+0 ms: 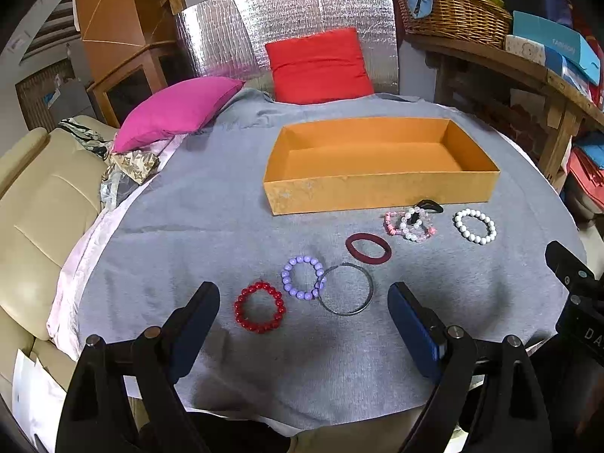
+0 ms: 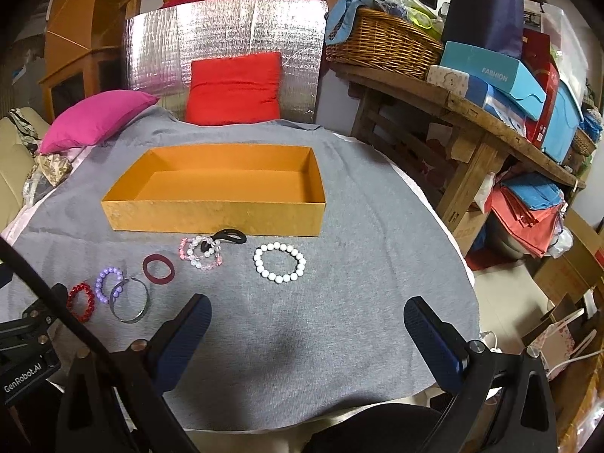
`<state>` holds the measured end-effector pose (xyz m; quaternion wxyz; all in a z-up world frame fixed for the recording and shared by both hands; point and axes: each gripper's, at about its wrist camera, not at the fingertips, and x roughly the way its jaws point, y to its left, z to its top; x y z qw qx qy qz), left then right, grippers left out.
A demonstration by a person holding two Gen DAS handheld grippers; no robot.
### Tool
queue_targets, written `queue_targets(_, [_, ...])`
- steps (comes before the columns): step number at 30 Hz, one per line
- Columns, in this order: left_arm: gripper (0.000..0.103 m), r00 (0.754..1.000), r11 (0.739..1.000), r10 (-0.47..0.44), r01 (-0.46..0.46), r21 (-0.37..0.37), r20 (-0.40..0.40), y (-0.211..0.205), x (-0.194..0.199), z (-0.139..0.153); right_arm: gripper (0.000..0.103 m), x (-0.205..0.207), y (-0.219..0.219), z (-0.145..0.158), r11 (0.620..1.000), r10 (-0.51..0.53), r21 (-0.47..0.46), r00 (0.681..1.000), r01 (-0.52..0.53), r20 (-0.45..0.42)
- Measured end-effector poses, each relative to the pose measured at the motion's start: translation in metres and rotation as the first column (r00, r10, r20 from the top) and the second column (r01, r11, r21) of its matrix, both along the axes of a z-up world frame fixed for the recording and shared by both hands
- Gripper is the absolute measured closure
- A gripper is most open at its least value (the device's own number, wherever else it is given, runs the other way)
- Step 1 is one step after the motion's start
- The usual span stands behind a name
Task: Organize jewelry
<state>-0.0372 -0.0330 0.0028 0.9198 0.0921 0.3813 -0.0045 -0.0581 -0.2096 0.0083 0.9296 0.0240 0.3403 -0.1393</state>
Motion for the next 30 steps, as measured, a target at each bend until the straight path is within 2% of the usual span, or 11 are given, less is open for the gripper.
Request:
queue_targets(9, [0.012, 1.0, 1.0, 0.003, -0.003, 0.0, -0.018, 0.002, 0.013, -0.009, 0.0, 0.012, 0.001, -0.007, 1.0, -0.002, -0.004, 1.0, 0.002, -0.011])
queue_targets(18, [0.012, 0.999, 1.0, -0.013, 0.013, 0.001, -0.042, 0.008, 0.042, -0.028, 0.0, 0.035, -0.004, -0.023, 1.0, 0.012, 0.013, 0.998, -0.011, -0.066])
queue_targets(21, [0.012, 0.997, 0.999, -0.048, 0.047, -0.017, -0.066, 0.014, 0.059, -0.04, 0.0, 0.049, -0.02, -0.031, 0.994, 0.054, 0.102, 0.996, -0.047, -0.064])
queue_targets(24, [0.012, 0.988, 0.993, -0.111, 0.106, -0.053, -0.104, 0.019, 0.077, -0.054, 0.0, 0.067, -0.05, -0.045, 0.951, 0.133, 0.287, 0.99, -0.112, -0.053])
queue_targets(26, [0.012, 0.982, 0.988, -0.142, 0.134, -0.072, -0.126, 0.018, 0.087, -0.062, 0.0, 0.08, -0.066, -0.054, 0.917, 0.155, 0.378, 0.987, -0.126, -0.047])
queue_targets(30, [0.012, 0.963, 0.974, -0.212, 0.195, -0.114, -0.165, 0.006, 0.109, -0.072, 0.002, 0.098, -0.099, -0.068, 0.867, 0.155, 0.488, 0.985, -0.099, -0.075])
